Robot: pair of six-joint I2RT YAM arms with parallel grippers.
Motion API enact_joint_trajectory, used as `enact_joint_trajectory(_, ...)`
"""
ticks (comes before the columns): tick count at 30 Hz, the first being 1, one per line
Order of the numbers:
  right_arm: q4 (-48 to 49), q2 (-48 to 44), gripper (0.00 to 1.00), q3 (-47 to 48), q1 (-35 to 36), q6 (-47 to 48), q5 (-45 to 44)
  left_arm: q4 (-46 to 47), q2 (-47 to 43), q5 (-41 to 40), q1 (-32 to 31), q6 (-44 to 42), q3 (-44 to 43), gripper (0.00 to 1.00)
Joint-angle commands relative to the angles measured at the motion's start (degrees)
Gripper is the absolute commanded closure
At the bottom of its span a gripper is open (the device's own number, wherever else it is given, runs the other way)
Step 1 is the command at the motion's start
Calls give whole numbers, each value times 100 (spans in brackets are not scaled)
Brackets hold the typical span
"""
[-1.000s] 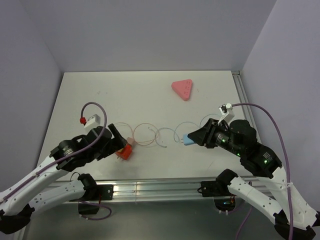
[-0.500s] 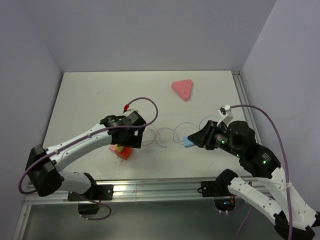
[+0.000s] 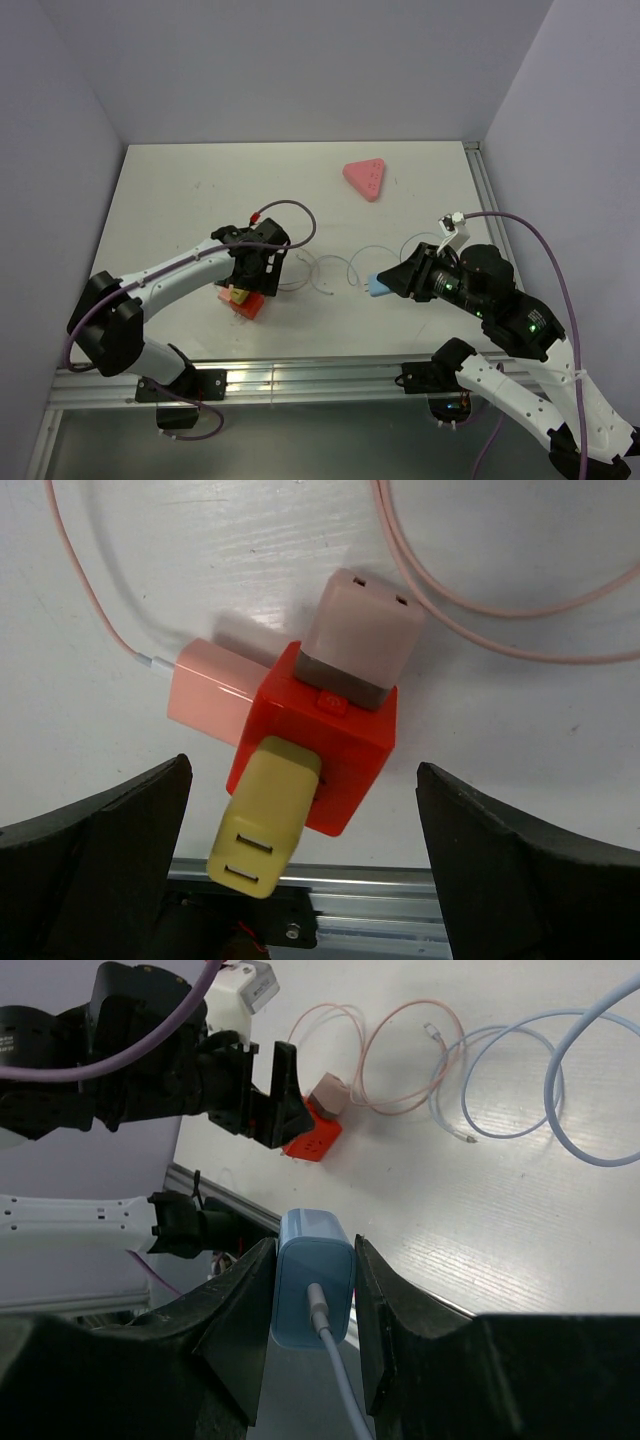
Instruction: Insert the plug
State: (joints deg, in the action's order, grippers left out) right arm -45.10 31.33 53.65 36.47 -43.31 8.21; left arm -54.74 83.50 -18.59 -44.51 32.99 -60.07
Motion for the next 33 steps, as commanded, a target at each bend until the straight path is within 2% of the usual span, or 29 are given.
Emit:
enact_joint_trajectory(1,160,-66,100,-3,-26,95,23,271,122,241,258,-170,31,2)
enact_joint_trajectory(10,98,-136,100,58,-26,95,14,209,474,435,487,233,118,22)
enact_joint_trajectory(18,194,-162,100,-3,-17,68,67,78,439,470,487,524,101,25)
enact_joint_trajectory(21,195,-171,100,-47,-26,77,85,25,421,418,487,585,101,22)
enact_joint_trajectory(23,186,-189,100,-65,-26,112,50,-1,351,304,487,673,75,11)
enact_joint_trajectory(24,195,-189,100,-56,-26,112,49,-62,299,225,487,752,57,1)
enact_joint_trajectory(29,203,-206,100,-91,-17,112,67,-274,-158,-145,487,1139,-13,1)
enact_joint_trajectory(33,230,-198,100,-100,-17,95,137,-335,-405,4,479,1227,101,2)
